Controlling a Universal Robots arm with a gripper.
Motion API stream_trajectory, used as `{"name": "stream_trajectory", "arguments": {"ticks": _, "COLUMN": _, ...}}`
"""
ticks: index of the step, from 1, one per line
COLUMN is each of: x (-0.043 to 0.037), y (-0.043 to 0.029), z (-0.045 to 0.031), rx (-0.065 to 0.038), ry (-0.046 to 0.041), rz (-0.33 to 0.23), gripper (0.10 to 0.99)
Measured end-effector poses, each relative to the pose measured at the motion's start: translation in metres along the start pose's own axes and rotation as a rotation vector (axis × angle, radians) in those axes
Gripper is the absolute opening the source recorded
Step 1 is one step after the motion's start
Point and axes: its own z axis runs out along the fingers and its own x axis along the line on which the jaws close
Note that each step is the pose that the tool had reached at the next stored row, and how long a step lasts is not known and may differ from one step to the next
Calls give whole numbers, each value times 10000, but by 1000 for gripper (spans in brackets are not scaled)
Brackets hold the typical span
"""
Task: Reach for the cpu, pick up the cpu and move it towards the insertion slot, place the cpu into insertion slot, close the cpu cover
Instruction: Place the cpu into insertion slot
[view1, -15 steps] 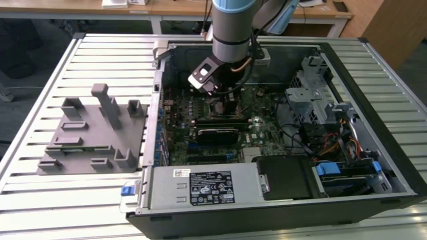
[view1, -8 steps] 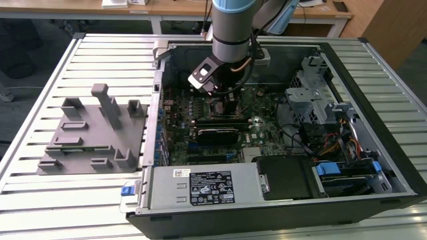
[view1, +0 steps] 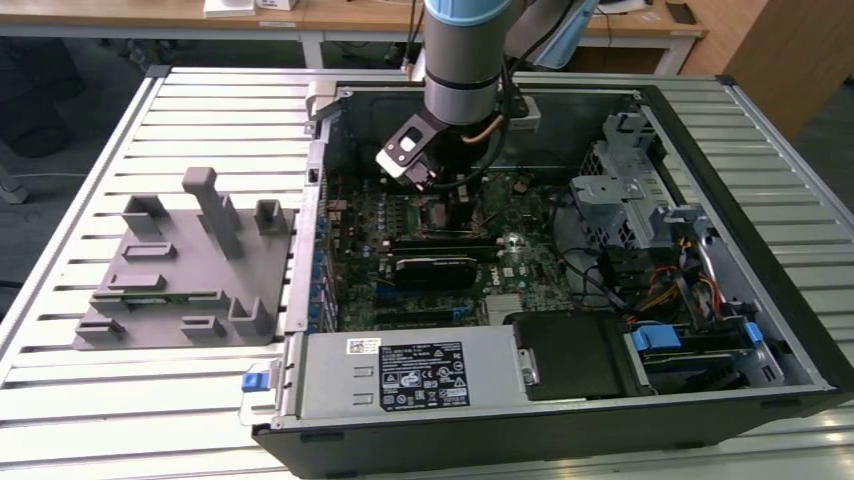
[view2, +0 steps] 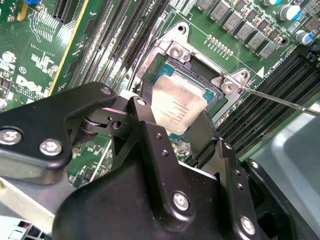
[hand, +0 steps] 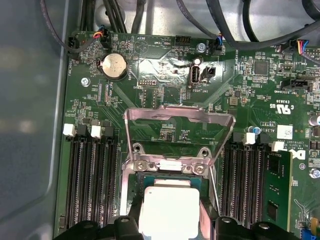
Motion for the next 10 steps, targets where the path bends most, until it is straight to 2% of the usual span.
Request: {"name": "stream_trajectory", "arguments": {"ticks": 10, "x": -10, "y": -19, "z": 0, "rx": -5, "ry": 14, "rz": -348, "gripper": 529}}
